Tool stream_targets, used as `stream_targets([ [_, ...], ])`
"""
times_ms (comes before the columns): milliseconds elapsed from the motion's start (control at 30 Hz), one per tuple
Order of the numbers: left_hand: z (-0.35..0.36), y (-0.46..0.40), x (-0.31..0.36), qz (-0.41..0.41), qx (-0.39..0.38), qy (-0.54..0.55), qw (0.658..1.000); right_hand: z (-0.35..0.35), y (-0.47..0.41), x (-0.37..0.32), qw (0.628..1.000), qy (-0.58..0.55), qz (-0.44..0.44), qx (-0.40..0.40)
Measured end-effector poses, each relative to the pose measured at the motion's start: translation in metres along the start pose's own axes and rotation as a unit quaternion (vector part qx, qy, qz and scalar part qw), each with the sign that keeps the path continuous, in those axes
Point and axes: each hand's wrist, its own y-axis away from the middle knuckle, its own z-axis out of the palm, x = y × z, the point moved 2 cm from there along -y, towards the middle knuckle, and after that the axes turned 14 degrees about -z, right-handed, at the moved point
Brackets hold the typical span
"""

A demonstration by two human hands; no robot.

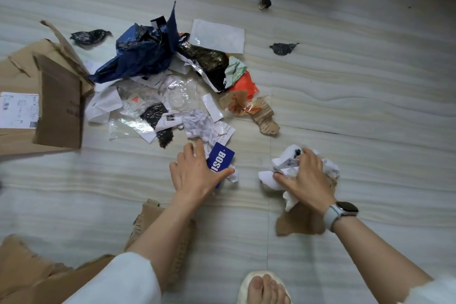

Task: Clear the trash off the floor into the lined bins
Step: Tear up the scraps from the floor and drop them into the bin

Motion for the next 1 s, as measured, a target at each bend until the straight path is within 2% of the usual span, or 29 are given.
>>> stream_targets([
  [100,0.015,0.003,0.006,-0.001,0.014,-0.061,0.998,0.004,0.002,-0.006,1.000,-0.005,-0.021,-0.004],
  [167,0.019,0.004,0.006,0.006,0.028,-0.035,0.999,0.004,0.002,-0.007,0.999,-0.004,-0.038,-0.024],
  [300,0.026,0.007,0.003,0.029,0.057,0.007,0.998,0.006,0.001,-0.008,0.991,0.035,-0.063,-0.112],
  [367,0.026,0.010,0.005,0.029,0.071,0.007,0.997,0.005,0.002,-0.008,0.988,0.051,-0.077,-0.121],
  [500,0.023,0.011,0.006,0.034,0.061,0.022,0.997,0.003,0.002,-0.013,0.988,0.073,-0.120,-0.056],
  [567,0.017,0.009,-0.001,0.033,0.043,0.076,0.996,0.007,0.003,-0.025,0.989,0.066,-0.130,-0.038],
  [667,-0.006,0.005,-0.017,0.011,0.027,0.173,0.984,0.005,0.000,-0.051,0.991,0.008,-0.130,0.005],
  [833,-0.077,-0.006,-0.044,-0.004,0.046,0.258,0.965,-0.022,-0.022,-0.101,0.980,-0.124,-0.133,0.084],
  [1000,-0.188,0.005,-0.081,0.009,0.146,0.283,0.948,-0.061,-0.035,-0.187,0.948,-0.178,-0.236,0.121],
])
